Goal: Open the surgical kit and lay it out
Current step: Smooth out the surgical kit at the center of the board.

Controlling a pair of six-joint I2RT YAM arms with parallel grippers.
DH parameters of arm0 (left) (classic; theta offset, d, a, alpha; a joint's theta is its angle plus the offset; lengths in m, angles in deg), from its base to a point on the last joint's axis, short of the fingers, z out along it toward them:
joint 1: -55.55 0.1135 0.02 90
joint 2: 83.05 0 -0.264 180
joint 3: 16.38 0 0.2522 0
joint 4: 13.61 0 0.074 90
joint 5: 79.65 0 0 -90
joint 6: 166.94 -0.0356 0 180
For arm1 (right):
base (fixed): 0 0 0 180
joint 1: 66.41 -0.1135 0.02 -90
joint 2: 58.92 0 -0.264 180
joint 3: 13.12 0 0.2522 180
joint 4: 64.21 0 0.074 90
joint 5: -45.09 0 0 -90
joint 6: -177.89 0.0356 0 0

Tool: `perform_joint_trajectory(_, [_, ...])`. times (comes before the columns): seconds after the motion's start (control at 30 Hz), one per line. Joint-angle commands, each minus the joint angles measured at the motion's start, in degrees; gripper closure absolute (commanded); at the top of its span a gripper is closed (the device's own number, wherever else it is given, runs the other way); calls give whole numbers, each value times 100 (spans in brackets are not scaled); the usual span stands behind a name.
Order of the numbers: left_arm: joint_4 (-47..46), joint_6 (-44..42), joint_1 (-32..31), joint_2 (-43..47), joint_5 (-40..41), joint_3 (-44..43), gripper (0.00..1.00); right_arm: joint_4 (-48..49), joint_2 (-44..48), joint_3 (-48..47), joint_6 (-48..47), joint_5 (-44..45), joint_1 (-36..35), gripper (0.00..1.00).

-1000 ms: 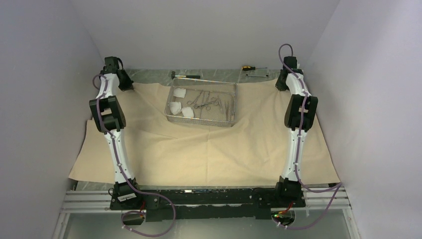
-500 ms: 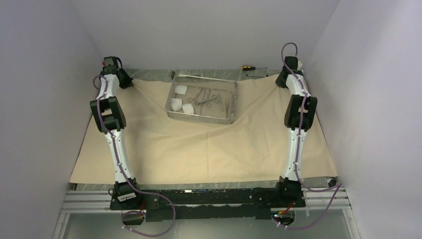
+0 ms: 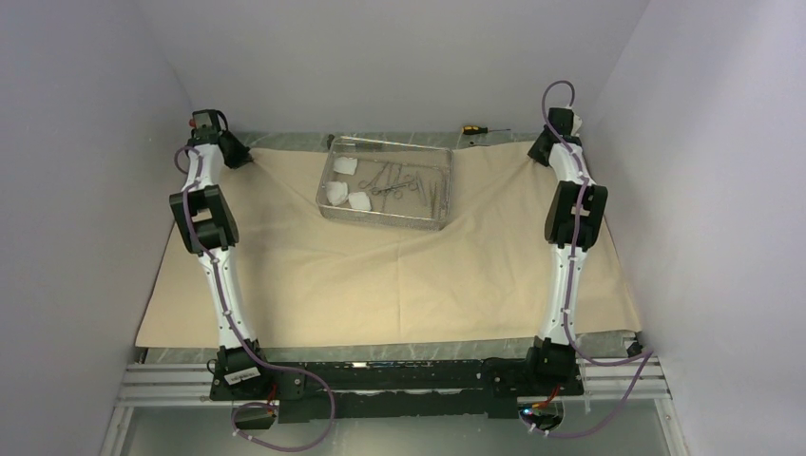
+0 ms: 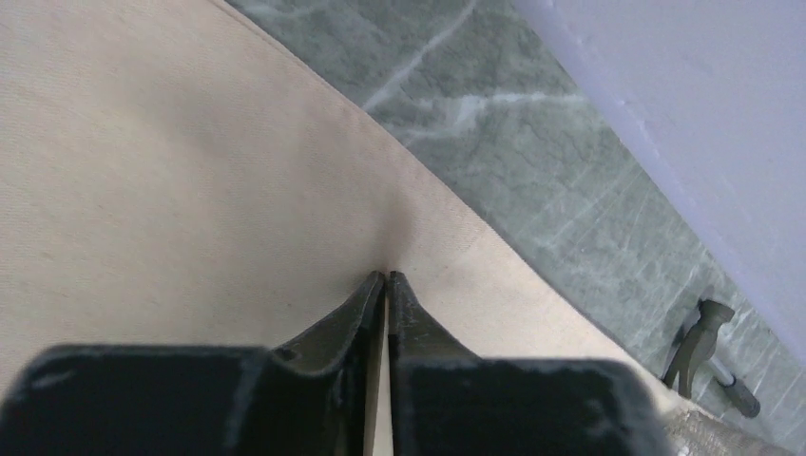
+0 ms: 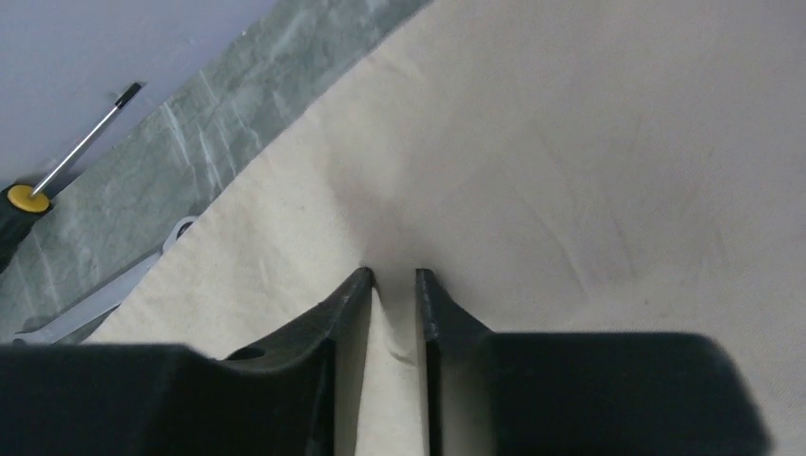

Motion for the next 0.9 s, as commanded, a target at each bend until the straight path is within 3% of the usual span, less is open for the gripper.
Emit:
perform_joint_trajectory(0.0, [-249,-278,401,-86,413,-35,77,-1,422,223,-389,411,307,60])
perform_joint_trajectory(0.07, [-142,-457,403,109,321,31,60,-257,659,247,-526,386,307,47])
perform_joint_trajectory(0.17, [225,-784,412,414,124,-19,49,-697,1032,196,-727,369,307,38])
perform_joint_trajectory(0.4, [1251,-1157,407,1865,330,833,26,-1897,2179,889,-621,414,307,33])
perform_joint_trajectory(0.6, [1907,-885,410,3793,821,3168,21,-2187,4341,3676,-209,661,307,36])
perform_joint_trajectory(0.73, [1979,-723,425,4953,1187,4723,24,-2067,5846,5841,-23,708,316,39])
perform_joint_trajectory(0.87, [1786,-497,589,6013,1372,6194,25,-1916,6922,7269,94,447,331,41])
